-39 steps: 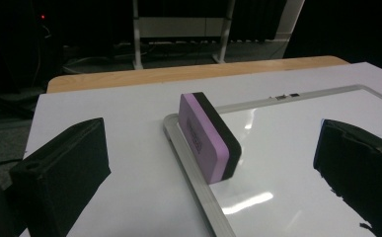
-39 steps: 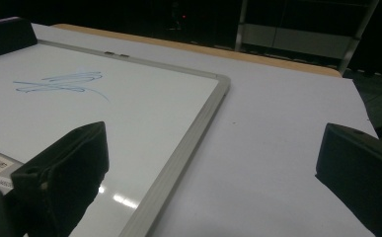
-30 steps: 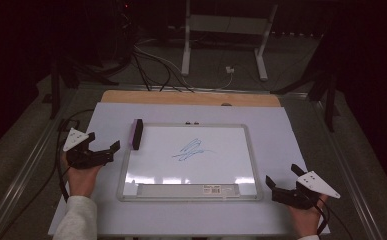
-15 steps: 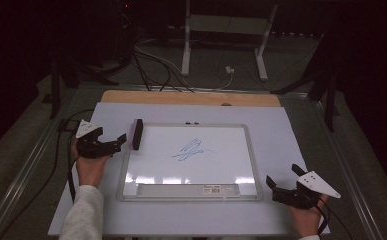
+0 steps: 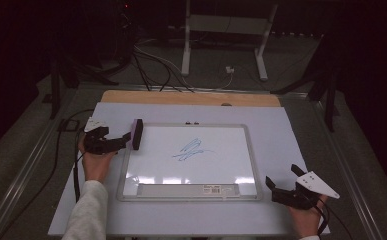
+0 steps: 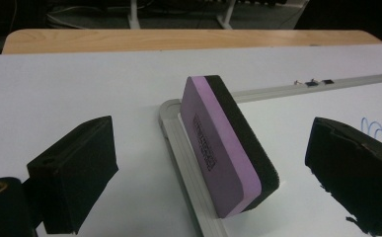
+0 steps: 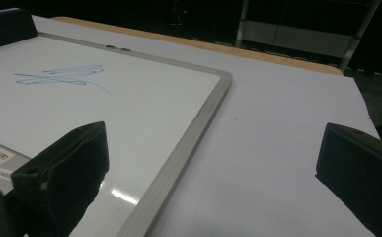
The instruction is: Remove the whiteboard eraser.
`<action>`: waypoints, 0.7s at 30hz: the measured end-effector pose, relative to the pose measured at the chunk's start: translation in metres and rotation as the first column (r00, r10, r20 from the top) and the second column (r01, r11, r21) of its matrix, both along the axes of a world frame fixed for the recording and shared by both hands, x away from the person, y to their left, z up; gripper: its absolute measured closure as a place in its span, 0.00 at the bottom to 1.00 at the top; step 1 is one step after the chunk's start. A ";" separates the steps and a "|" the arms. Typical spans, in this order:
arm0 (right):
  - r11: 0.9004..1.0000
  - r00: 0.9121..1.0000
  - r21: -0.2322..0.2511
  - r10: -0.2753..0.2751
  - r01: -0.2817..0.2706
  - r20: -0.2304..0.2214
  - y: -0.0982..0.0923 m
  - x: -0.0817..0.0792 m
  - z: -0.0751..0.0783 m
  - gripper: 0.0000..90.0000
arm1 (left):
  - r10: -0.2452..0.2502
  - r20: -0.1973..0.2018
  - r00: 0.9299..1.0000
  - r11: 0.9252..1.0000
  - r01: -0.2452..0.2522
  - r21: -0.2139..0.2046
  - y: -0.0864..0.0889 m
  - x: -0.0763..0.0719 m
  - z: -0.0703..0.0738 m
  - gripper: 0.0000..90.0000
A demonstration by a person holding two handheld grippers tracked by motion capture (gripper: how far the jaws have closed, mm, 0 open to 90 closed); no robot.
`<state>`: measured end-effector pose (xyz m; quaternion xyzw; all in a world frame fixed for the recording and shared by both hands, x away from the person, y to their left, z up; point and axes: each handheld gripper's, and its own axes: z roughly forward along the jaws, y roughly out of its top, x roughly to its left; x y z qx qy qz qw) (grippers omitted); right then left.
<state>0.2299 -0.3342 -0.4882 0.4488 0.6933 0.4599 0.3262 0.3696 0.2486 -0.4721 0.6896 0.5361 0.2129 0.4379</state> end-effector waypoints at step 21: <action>1.000 1.000 -0.001 -0.007 0.007 -0.007 -0.002 0.000 0.000 0.00 | 0.013 -0.027 1.000 1.000 -0.013 -0.016 -0.011 0.017 -0.011 0.12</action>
